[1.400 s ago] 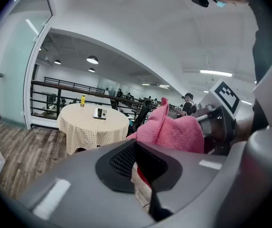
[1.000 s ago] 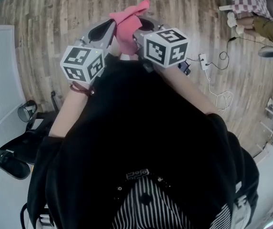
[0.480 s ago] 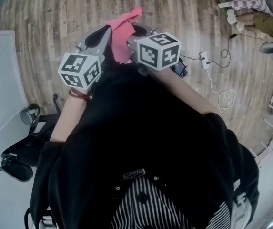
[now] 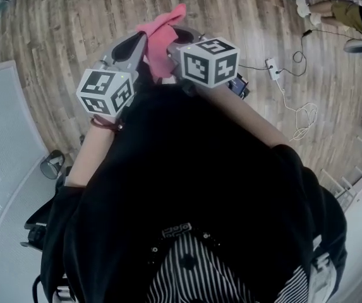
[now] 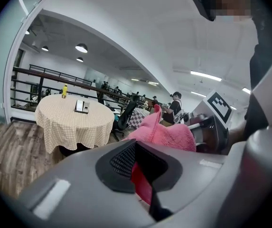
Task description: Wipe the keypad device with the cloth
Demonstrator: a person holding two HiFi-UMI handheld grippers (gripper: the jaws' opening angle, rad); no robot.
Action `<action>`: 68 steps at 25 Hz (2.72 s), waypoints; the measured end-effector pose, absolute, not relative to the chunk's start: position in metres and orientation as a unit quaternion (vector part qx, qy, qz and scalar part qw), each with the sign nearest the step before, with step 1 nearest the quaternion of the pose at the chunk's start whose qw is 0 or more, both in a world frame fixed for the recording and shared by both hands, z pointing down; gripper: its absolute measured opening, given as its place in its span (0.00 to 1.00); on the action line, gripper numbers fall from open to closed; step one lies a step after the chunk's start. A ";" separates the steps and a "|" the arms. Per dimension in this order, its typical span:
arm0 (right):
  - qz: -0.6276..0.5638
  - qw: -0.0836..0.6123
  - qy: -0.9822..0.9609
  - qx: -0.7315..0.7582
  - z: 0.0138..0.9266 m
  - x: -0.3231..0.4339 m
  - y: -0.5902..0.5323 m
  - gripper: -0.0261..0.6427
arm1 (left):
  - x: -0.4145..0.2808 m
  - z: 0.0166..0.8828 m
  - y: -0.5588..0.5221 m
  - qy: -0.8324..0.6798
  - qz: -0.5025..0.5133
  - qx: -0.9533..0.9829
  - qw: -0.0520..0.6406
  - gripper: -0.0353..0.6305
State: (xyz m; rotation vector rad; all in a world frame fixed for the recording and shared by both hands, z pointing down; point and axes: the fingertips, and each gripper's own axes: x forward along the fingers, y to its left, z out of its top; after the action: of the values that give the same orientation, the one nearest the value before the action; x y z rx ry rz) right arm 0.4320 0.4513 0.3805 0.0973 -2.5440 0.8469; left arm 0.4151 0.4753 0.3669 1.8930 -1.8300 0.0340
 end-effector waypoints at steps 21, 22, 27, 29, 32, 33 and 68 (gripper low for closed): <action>0.296 0.229 -0.918 0.128 0.373 0.241 0.358 0.14 | 0.220 0.361 0.376 -0.596 0.010 0.760 0.259 0.05; 0.295 0.229 -0.919 0.126 0.376 0.230 0.360 0.13 | 0.209 0.364 0.379 -0.596 0.011 0.760 0.260 0.05; 0.294 0.227 -0.921 0.115 0.382 0.184 0.374 0.14 | 0.163 0.369 0.393 -0.606 0.013 0.753 0.255 0.05; 0.289 0.229 -0.923 0.108 0.380 0.170 0.379 0.14 | 0.150 0.368 0.399 -0.611 0.010 0.750 0.251 0.05; 0.280 0.232 -0.926 0.099 0.377 0.149 0.385 0.14 | 0.129 0.366 0.405 -0.618 0.002 0.746 0.249 0.05; 0.278 0.234 -0.927 0.097 0.376 0.144 0.385 0.14 | 0.124 0.365 0.405 -0.620 -0.001 0.744 0.249 0.05; 0.285 0.253 -0.924 -0.004 0.386 0.004 0.215 0.14 | -0.006 0.371 0.240 -0.681 0.001 0.680 0.273 0.05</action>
State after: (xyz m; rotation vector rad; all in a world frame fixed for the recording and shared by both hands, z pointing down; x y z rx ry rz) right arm 0.0040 0.2145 0.3860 -0.0119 -2.5128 0.7743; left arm -0.0063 0.2396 0.3714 1.8292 -1.8321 0.0033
